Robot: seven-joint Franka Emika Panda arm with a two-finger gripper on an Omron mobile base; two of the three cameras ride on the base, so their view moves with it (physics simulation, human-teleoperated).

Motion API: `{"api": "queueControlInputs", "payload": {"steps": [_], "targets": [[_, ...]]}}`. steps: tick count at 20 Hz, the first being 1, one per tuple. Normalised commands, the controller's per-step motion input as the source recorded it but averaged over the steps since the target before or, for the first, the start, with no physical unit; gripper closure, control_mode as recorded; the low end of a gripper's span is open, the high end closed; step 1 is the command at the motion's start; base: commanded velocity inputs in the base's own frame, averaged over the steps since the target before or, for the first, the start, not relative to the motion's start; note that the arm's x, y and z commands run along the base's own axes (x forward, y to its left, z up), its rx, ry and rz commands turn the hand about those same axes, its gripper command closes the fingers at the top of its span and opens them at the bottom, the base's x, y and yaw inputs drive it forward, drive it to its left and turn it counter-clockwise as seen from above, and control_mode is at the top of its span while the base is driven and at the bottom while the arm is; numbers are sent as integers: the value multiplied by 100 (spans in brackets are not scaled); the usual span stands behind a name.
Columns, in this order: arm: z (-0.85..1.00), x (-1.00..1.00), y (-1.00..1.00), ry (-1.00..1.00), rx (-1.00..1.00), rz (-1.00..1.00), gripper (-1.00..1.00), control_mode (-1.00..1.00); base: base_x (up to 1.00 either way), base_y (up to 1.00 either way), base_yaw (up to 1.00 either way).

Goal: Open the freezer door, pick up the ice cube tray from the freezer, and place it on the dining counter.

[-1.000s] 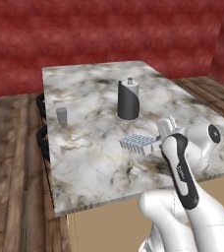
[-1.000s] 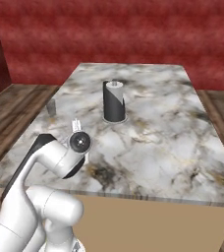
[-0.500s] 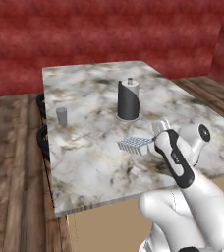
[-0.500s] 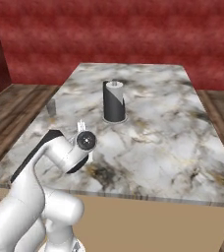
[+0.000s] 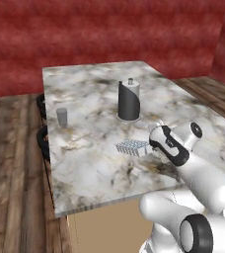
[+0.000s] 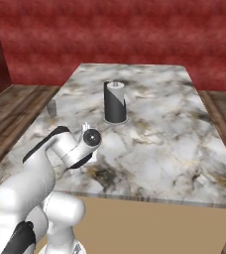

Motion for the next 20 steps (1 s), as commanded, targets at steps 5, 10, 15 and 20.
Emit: {"api": "queueControlInputs", "payload": {"steps": [5, 10, 15, 20], "targets": [[-38, 34, 0, 0, 0, 1, 100, -100, 0, 0, 0], [-37, 31, 0, 0, 0, 2, 100, -100, 0, 0, 0], [-19, 24, 0, 1, 0, 1, 100, -100, 0, 0, 0], [-2, 18, 0, 7, 0, 0, 100, -100, 0, 0, 0]]}}
